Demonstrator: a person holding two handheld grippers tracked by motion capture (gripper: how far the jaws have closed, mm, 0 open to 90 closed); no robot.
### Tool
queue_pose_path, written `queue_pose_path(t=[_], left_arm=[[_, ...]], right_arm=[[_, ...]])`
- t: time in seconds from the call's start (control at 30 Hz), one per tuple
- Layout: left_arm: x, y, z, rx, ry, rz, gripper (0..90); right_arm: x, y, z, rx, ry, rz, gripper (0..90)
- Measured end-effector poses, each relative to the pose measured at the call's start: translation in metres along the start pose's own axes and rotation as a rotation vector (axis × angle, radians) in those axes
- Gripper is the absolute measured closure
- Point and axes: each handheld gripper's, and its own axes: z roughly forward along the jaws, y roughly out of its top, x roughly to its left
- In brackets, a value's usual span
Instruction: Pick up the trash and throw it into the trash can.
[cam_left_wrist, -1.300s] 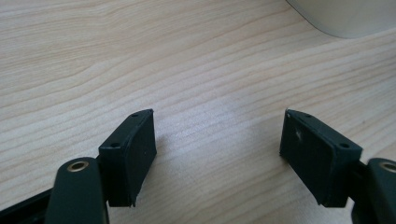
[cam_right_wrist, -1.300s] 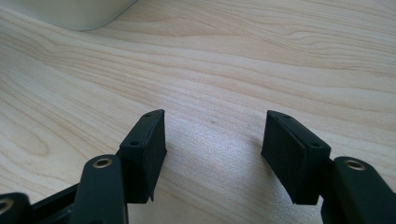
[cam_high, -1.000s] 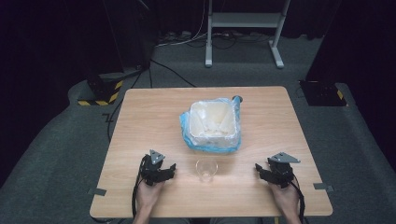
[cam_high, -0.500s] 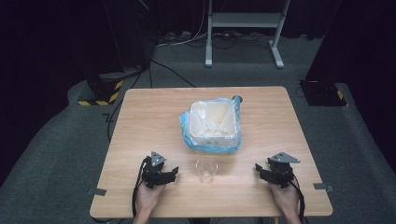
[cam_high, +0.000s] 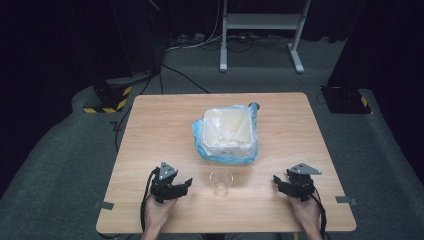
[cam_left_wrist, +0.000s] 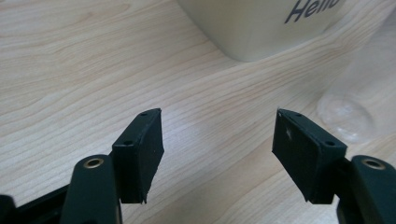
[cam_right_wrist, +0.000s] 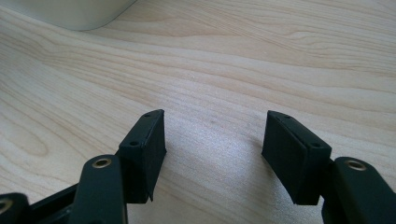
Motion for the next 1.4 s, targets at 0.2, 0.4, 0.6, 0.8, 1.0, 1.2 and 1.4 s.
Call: queue_pose_path(t=[0.2,0.4,0.6,0.8,1.0,1.2,1.4], left_arm=[[-0.004,0.005,-0.006,-0.017,-0.033,0.016,35.8],[-0.011,0.016,-0.014,-0.040,-0.066,0.038,36.4],[-0.016,0.025,-0.015,-0.060,-0.120,0.023,37.3],[-0.022,0.035,-0.019,-0.085,-0.154,0.041,39.5],[-0.027,0.044,-0.020,-0.098,-0.173,0.057,41.1],[-0.034,0.052,-0.014,-0.091,-0.208,0.072,44.9],[-0.038,0.056,-0.009,-0.087,-0.225,0.083,49.8]], right_arm=[[0.000,0.000,0.000,0.000,0.000,0.000,38.5],[0.000,0.000,0.000,0.001,0.000,0.002,38.6],[0.000,0.000,0.000,0.002,-0.003,0.002,38.3],[0.000,0.000,0.000,0.002,-0.003,0.003,38.3],[0.000,0.000,0.000,0.002,-0.003,0.003,38.3],[0.000,0.000,0.000,0.002,-0.003,0.003,38.3],[0.000,0.000,0.000,0.001,-0.001,0.003,38.3]])
